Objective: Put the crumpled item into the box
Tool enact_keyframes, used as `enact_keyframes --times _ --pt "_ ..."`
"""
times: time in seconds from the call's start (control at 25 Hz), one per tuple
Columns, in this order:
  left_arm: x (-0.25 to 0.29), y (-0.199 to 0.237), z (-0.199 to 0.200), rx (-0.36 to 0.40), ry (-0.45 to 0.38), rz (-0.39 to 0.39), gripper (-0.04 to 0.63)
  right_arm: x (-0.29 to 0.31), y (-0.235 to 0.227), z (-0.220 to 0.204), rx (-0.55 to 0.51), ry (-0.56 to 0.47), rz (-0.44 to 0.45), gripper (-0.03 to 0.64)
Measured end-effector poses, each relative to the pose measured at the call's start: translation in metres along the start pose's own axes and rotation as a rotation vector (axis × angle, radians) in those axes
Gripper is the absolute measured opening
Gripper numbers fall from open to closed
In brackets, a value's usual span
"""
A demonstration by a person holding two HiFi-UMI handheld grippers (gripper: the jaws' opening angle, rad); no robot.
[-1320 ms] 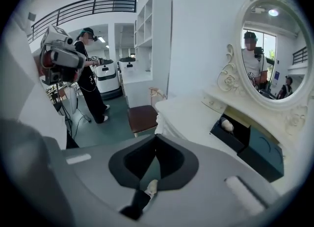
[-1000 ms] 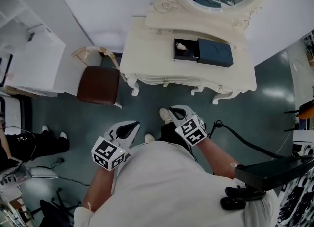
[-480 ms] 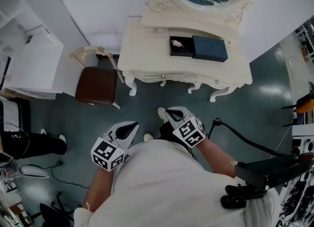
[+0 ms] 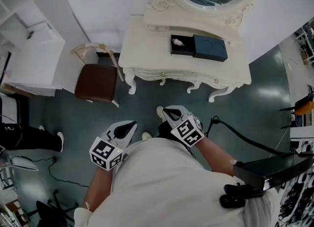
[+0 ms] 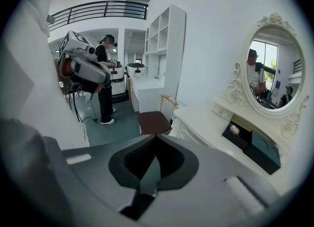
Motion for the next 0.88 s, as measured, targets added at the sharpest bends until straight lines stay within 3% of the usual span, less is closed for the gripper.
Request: enact_keyframes --times 0.88 --pt "0.007 0.01 -0.003 -0.029 0.015 -0.004 0.002 0.011 -0.003 0.0 -0.015 0.018 0.024 0.0"
Point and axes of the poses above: the fingertips, and each gripper's own axes: x forward along the fingers, y to its left, z out of its top, the point moved 1 cm from there along -x, backward along the fingers, and after that the axes turned 3 degrees about y, right-handed, at the moved point
